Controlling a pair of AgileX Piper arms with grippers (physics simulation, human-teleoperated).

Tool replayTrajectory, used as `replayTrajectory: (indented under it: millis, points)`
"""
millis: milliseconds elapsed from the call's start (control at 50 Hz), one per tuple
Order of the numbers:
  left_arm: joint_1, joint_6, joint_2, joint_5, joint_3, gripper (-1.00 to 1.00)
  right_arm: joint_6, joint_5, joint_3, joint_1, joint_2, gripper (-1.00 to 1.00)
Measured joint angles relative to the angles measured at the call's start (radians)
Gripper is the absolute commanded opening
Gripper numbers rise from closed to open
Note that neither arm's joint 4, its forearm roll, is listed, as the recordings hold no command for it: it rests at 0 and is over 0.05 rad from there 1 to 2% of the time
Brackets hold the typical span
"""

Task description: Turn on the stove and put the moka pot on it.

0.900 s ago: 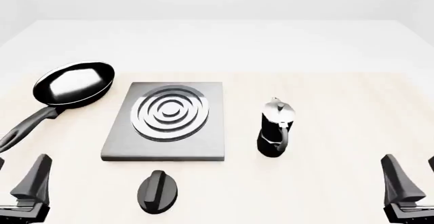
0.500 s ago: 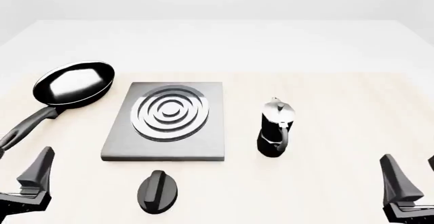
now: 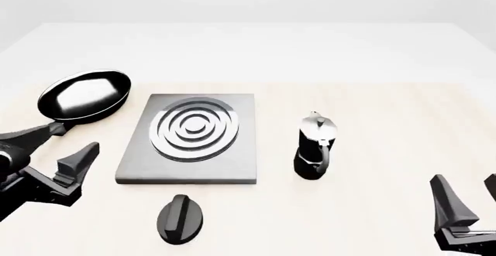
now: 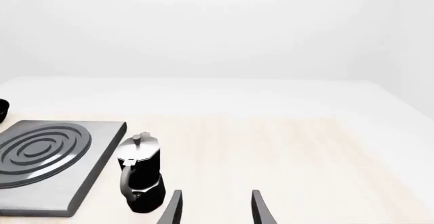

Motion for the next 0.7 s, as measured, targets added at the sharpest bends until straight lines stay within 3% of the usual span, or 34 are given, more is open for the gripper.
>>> replayTrajectory:
  millis: [300, 700]
  points:
    - [-0.109, -0.074, 0.187, 0.118, -0.127, 1.00, 0.011, 0.006, 0.000, 0.001, -0.006, 1.00]
    - [-0.199, -0.200, 0.356, 0.159, -0.165, 1.00, 0.025, 0.015, 0.001, 0.001, -0.017, 1.00]
